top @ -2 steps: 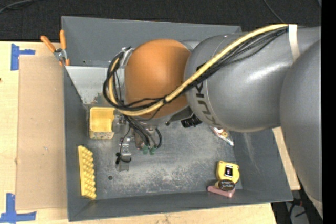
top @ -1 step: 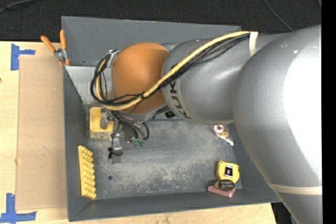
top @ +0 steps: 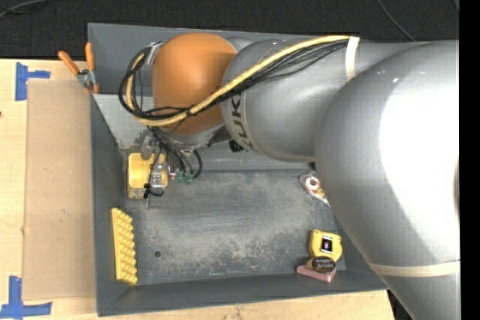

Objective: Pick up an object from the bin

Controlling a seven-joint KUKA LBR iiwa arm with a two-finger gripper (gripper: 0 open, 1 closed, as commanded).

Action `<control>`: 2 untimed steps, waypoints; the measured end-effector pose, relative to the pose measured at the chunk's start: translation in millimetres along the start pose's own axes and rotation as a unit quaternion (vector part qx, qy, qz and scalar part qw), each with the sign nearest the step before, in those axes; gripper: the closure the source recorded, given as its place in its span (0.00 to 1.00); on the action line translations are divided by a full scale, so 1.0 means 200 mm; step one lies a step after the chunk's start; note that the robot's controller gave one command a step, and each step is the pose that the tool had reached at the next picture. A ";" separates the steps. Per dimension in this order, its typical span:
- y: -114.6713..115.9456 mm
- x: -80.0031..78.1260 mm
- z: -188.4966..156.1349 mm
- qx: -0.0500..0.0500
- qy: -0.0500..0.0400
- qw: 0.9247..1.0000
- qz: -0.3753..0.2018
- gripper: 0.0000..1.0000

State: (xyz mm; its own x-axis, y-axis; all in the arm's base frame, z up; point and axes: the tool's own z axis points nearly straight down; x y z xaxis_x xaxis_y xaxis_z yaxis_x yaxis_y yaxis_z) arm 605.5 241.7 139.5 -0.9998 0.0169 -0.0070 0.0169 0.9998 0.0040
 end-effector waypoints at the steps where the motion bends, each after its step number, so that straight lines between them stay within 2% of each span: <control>1: 0.01 -0.07 0.19 0.001 0.006 0.992 -0.128 0.00; 2: 0.02 -0.08 0.34 -0.001 -0.003 1.000 0.021 0.00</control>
Offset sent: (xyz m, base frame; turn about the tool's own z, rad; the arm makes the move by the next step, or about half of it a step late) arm 0.0141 0.0037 -0.0695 0.0396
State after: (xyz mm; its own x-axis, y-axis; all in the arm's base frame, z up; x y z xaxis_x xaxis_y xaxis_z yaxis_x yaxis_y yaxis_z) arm 621.3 245.2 71.1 -0.9982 0.0579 -0.0125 0.0578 0.9983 0.0064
